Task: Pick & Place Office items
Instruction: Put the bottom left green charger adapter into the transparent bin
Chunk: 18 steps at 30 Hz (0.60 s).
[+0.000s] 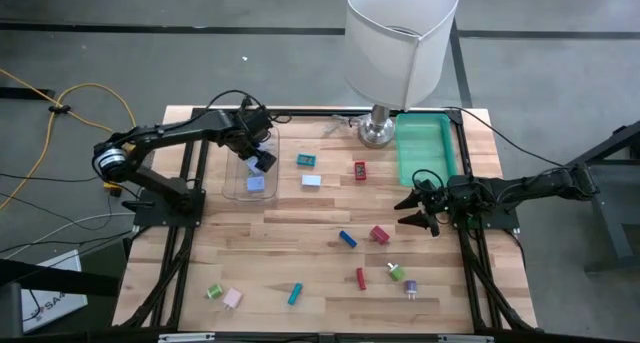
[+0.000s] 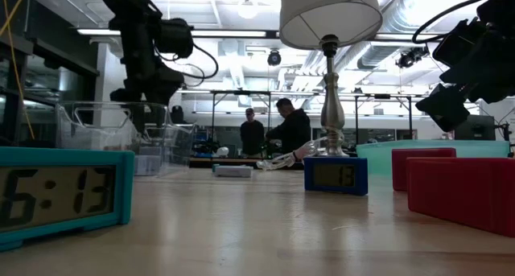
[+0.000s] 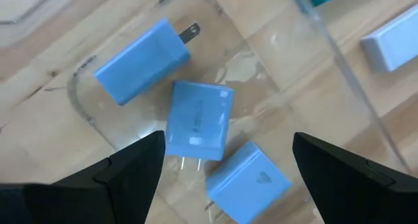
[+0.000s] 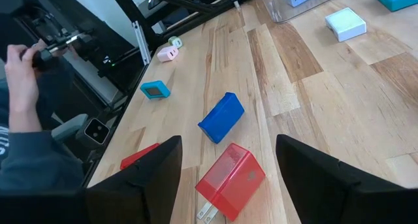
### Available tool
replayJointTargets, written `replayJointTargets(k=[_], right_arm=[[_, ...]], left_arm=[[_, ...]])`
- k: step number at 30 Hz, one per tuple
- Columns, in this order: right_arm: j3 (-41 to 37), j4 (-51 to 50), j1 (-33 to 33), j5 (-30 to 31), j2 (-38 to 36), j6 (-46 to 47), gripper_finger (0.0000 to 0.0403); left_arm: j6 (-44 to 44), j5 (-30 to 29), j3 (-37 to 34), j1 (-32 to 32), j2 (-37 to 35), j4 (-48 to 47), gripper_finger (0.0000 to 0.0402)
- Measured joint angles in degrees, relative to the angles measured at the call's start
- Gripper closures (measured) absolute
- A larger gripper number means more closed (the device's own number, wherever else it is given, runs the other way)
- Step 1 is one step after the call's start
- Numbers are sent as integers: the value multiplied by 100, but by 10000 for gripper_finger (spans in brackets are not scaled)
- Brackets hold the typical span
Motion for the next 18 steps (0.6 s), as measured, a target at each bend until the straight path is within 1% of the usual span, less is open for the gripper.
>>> replayJointTargets(k=[3, 6, 10, 18], right_arm=[[0, -1, 0, 0, 0, 0, 167], [0, -2, -1, 0, 0, 0, 167], [0, -2, -2, 0, 0, 0, 167], [0, -2, -2, 0, 0, 0, 167]], left_arm=[[7, 29, 0, -32, -179, -2, 73], [128, 211, 0, -103, -361, -2, 73], [146, 286, 2, -298, -658, -40, 73], [29, 300, 474, -945, -1161, -791, 73]])
